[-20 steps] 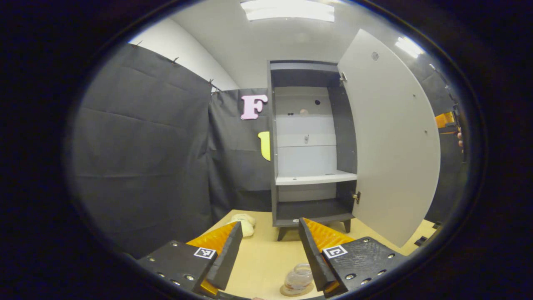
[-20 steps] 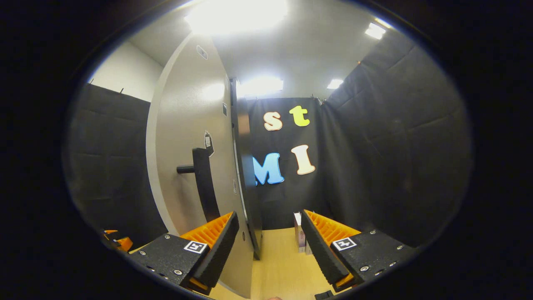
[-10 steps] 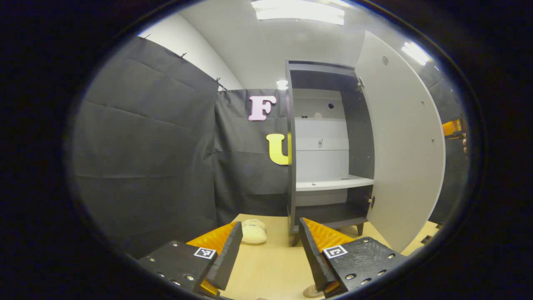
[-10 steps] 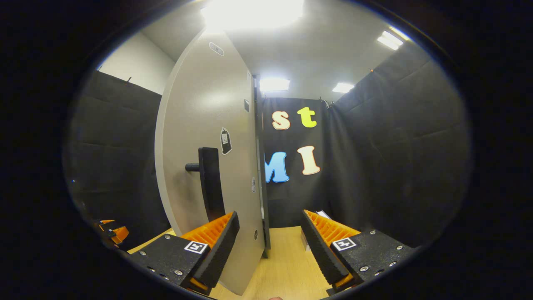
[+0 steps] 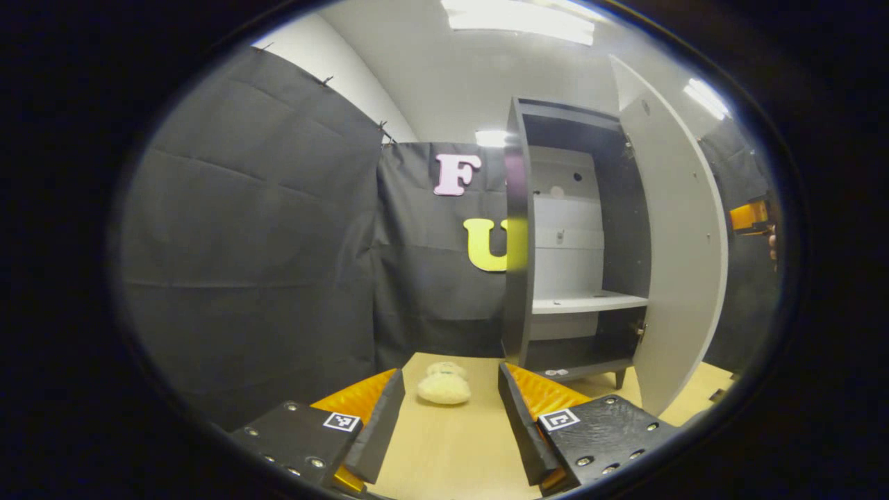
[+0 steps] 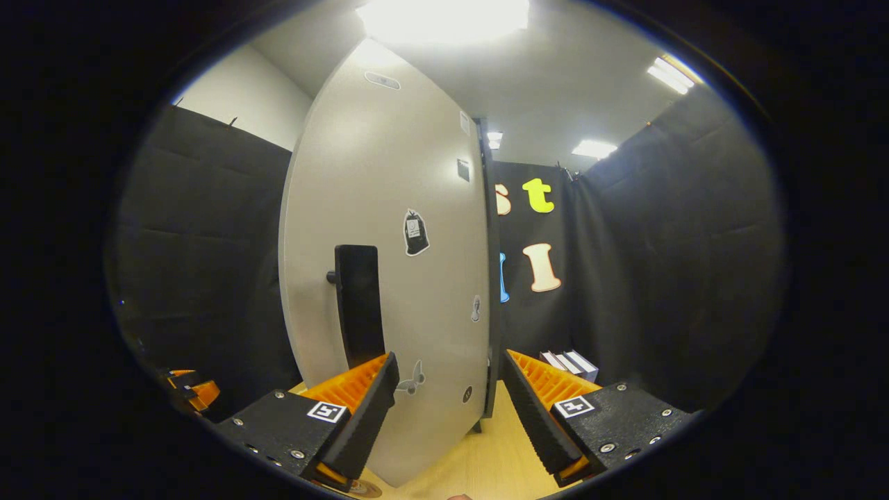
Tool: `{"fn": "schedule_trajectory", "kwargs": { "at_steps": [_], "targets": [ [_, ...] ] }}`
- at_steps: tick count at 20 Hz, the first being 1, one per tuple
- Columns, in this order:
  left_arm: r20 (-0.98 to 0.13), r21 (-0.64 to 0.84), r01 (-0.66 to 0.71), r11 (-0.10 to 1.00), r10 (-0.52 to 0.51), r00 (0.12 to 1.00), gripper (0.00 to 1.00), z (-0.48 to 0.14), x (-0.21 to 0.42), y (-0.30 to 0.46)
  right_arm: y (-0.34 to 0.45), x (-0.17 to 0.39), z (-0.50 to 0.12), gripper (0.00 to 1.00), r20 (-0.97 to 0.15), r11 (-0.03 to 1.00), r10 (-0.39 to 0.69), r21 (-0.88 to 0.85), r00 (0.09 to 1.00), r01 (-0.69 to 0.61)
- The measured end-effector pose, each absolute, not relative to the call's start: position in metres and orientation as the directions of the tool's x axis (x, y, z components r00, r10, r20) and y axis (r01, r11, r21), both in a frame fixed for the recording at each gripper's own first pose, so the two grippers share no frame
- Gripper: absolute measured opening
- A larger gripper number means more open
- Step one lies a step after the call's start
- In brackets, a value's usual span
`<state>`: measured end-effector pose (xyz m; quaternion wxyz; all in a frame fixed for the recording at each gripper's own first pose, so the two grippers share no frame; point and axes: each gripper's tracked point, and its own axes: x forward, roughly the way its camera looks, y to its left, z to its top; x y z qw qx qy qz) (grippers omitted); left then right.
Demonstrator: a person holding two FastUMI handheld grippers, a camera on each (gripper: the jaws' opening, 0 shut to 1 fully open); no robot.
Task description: Open the cabinet door with the right hand, grasp the bottle in the cabinet with the left hand and place it on the coaster, then close the cabinet door with the right hand.
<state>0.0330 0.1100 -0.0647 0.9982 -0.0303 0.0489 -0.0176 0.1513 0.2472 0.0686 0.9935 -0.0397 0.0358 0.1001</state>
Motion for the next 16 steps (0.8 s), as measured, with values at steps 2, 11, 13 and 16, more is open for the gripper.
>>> {"fn": "schedule_trajectory", "kwargs": {
  "at_steps": [2, 11, 13, 16],
  "targets": [
    [-0.098, -0.051, 0.023, 0.998, -0.028, 0.995, 0.82, -0.066, 0.032, 0.129, 0.268, 0.158, 0.065, 0.93, -0.077, 0.974, 0.212, -0.068, 0.974, -0.217],
    [-0.133, -0.033, -0.006, 0.999, 0.002, 0.991, 0.82, -0.085, 0.027, 0.177, 0.351, 0.197, 0.042, 0.95, -0.068, 0.961, 0.267, -0.057, 0.961, -0.271],
    [-0.132, -0.035, -0.006, 0.999, 0.001, 0.991, 0.80, -0.085, 0.028, 0.176, 0.362, 0.198, 0.042, 0.95, -0.064, 0.960, 0.270, -0.063, 0.961, -0.274],
    [-0.136, -0.047, 0.003, 0.999, -0.009, 0.991, 0.77, -0.086, 0.028, 0.174, 0.358, 0.193, 0.041, 0.95, -0.066, 0.962, 0.254, -0.086, 0.965, -0.259]
  ]
}}
